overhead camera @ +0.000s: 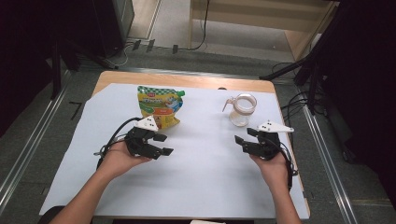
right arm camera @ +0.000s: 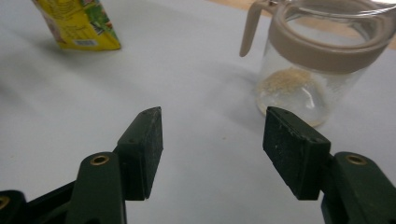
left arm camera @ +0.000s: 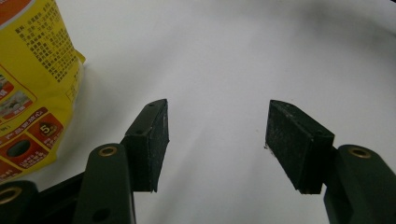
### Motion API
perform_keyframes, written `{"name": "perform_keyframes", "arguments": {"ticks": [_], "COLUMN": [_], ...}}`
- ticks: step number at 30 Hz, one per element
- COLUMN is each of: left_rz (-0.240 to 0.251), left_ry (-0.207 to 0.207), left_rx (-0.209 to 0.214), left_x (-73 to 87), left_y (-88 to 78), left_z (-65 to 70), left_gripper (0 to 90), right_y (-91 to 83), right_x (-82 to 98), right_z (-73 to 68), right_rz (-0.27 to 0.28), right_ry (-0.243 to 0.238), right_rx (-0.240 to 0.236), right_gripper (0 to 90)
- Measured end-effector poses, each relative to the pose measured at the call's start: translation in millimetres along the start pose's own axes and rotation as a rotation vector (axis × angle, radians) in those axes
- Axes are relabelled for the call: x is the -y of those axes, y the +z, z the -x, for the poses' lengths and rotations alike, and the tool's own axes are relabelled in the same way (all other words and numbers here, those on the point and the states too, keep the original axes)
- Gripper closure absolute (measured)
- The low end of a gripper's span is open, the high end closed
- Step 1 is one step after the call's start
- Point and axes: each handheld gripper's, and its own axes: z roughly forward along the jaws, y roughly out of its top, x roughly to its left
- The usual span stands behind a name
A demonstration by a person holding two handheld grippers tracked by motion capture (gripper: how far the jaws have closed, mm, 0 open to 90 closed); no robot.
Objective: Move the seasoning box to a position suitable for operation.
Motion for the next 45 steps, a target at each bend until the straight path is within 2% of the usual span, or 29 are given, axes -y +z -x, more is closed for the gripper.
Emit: {"name": "perform_keyframes", "arguments": {"ticks": [7, 9, 10, 11, 16, 17, 18, 22, 26, 30, 33, 40, 43, 45], "left_rz": [0.008, 0.001, 0.001, -0.007, -0.006, -0.006, 0.000, -0.005, 0.000, 0.000, -0.002, -0.001, -0.009, -0.012], "left_ry": [-0.005, 0.000, 0.000, 0.001, 0.005, 0.005, -0.002, 0.000, -0.002, 0.001, -0.002, 0.010, 0.012, 0.007], "left_rx": [-0.003, -0.010, -0.010, -0.017, -0.019, -0.019, -0.021, -0.023, -0.020, -0.021, -0.022, -0.011, -0.016, -0.013], "left_x": [2.4, 3.8, 3.8, 4.7, 6.1, 6.1, 6.6, 7.1, 7.5, 7.6, 8.0, 7.5, 7.2, 7.6], "left_y": [-2.8, -3.1, -3.1, -2.6, -4.1, -4.1, -4.7, -4.9, -5.1, -5.5, -5.2, -4.0, -2.3, -0.7], "left_z": [1.3, 1.8, 1.8, 2.7, 4.4, 4.4, 4.2, 3.4, 3.6, 2.6, 3.0, 4.3, 4.6, 4.9], "left_gripper": [40.6, 40.6, 40.6, 40.6, 40.6, 40.6, 40.6, 40.6, 40.6, 40.6, 40.6, 40.6, 40.7, 40.6], "right_y": [3.3, 6.5, 6.5, 10.4, 22.9, 22.9, 27.0, 32.0, 38.6, 46.1, 50.2, 58.7, 64.6, 70.2], "right_x": [-2.0, -2.4, -2.4, -2.6, -4.5, -4.5, -6.9, -13.8, -18.4, -22.8, -26.4, -27.5, -26.2, -25.5], "right_z": [13.7, 20.2, 20.2, 24.1, 30.6, 30.6, 34.5, 39.7, 46.2, 50.4, 52.2, 57.7, 57.9, 56.7], "right_rz": [0.010, 0.007, 0.007, 0.007, 0.006, 0.006, 0.002, 0.014, 0.009, -0.011, -0.013, 0.042, 0.068, 0.065], "right_ry": [0.019, 0.050, 0.050, 0.075, 0.088, 0.088, 0.112, 0.120, 0.137, 0.161, 0.147, 0.159, 0.165, 0.147], "right_rx": [0.029, 0.043, 0.043, 0.049, 0.088, 0.088, 0.092, 0.103, 0.111, 0.123, 0.155, 0.185, 0.181, 0.195], "right_gripper": [36.4, 36.0, 36.0, 36.6, 34.5, 34.5, 32.7, 31.4, 27.1, 18.8, 14.2, 13.2, 13.2, 13.2]}}
